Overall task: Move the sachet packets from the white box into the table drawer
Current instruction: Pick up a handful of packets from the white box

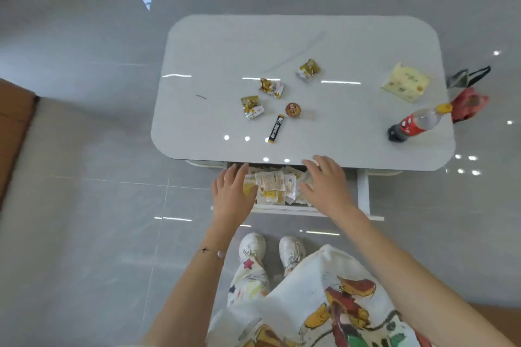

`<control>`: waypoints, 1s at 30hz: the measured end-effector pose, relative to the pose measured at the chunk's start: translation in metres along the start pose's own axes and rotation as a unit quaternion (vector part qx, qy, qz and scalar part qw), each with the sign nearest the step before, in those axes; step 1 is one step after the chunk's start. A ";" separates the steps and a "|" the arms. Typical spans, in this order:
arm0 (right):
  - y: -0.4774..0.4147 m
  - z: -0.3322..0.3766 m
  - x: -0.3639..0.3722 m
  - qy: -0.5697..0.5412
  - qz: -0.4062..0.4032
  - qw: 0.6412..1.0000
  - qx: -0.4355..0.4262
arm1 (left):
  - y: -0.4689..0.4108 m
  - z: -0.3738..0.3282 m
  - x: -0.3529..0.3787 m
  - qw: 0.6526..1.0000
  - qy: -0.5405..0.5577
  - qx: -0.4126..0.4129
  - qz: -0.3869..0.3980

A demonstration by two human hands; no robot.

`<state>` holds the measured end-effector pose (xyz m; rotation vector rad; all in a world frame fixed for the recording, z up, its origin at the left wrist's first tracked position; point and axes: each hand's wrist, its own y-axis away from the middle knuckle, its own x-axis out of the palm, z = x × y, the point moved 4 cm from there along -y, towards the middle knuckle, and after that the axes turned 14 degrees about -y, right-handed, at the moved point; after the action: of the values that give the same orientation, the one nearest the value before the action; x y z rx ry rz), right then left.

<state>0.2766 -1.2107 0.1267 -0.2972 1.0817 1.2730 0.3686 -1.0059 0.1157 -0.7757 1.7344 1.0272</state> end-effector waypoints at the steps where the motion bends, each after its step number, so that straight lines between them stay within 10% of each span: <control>1: 0.004 0.015 -0.008 0.006 0.004 1.000 -0.017 | 0.008 0.003 -0.014 1.000 -0.004 -0.009 -0.012; 12: 0.031 0.218 -0.009 0.073 0.080 0.961 -0.253 | 0.116 0.110 -0.119 0.974 -0.012 -0.199 -0.110; 30: 0.122 0.547 0.196 0.155 0.210 0.842 -0.472 | 0.357 0.393 -0.147 0.853 0.054 -0.494 -0.161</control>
<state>0.4177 -0.6595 0.2957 -1.0856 0.7089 2.1694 0.2773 -0.4872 0.2785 -1.7194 0.9991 1.6511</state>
